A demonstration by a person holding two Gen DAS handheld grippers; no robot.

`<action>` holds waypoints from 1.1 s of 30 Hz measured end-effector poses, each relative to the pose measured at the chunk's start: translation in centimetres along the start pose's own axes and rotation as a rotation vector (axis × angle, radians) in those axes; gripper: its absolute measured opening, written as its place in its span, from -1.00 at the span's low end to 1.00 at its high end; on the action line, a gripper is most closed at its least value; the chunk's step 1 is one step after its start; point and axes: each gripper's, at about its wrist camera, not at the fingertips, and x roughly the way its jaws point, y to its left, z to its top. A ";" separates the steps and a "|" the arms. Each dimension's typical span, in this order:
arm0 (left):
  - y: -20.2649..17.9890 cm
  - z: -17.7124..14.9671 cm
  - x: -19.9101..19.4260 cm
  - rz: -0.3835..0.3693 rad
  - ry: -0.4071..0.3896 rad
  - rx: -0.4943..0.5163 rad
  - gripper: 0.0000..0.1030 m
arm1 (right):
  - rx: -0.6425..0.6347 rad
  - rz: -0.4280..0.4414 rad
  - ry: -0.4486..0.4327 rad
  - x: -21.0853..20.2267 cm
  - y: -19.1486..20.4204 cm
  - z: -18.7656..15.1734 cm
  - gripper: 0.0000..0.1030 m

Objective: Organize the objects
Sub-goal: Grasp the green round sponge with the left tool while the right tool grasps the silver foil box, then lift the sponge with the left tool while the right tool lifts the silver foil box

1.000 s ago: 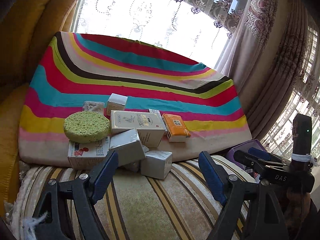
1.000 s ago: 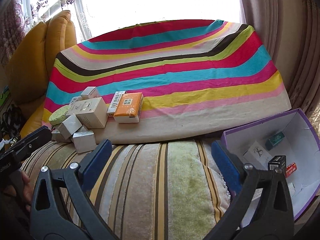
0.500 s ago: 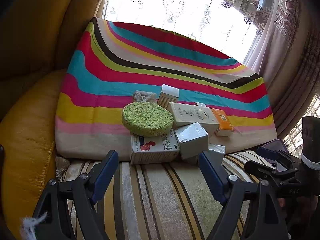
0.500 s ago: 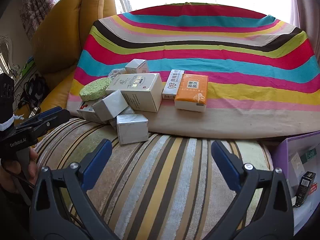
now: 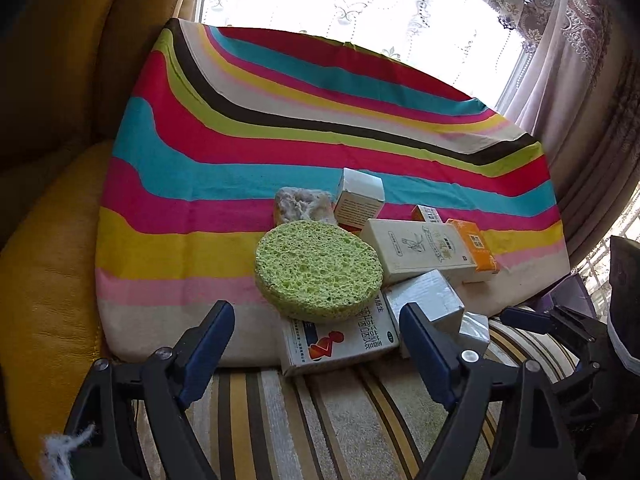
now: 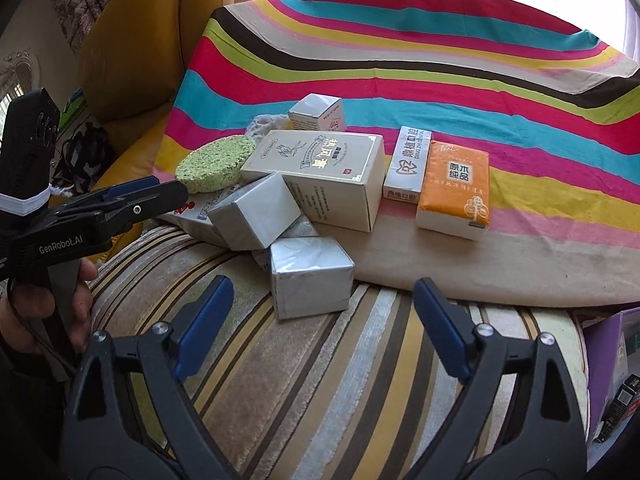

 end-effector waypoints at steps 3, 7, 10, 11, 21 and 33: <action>0.0 0.5 0.9 -0.018 0.019 0.011 0.67 | -0.011 0.012 0.014 0.8 0.4 0.3 0.72; 0.4 1.2 2.0 -0.024 0.037 0.009 0.67 | -0.012 0.021 0.023 1.4 0.6 0.7 0.70; 0.2 1.5 2.5 -0.024 0.044 0.025 0.67 | -0.012 0.026 0.034 1.9 0.6 0.8 0.65; 0.0 1.6 2.8 -0.025 0.052 0.034 0.67 | -0.010 0.029 0.038 2.0 0.6 0.8 0.63; -0.6 2.0 3.4 -0.003 0.049 0.078 0.56 | 0.009 0.047 0.066 2.9 0.2 0.6 0.06; -0.6 1.5 1.8 0.033 -0.018 0.058 0.56 | 0.001 0.039 0.033 1.7 0.3 -0.1 0.06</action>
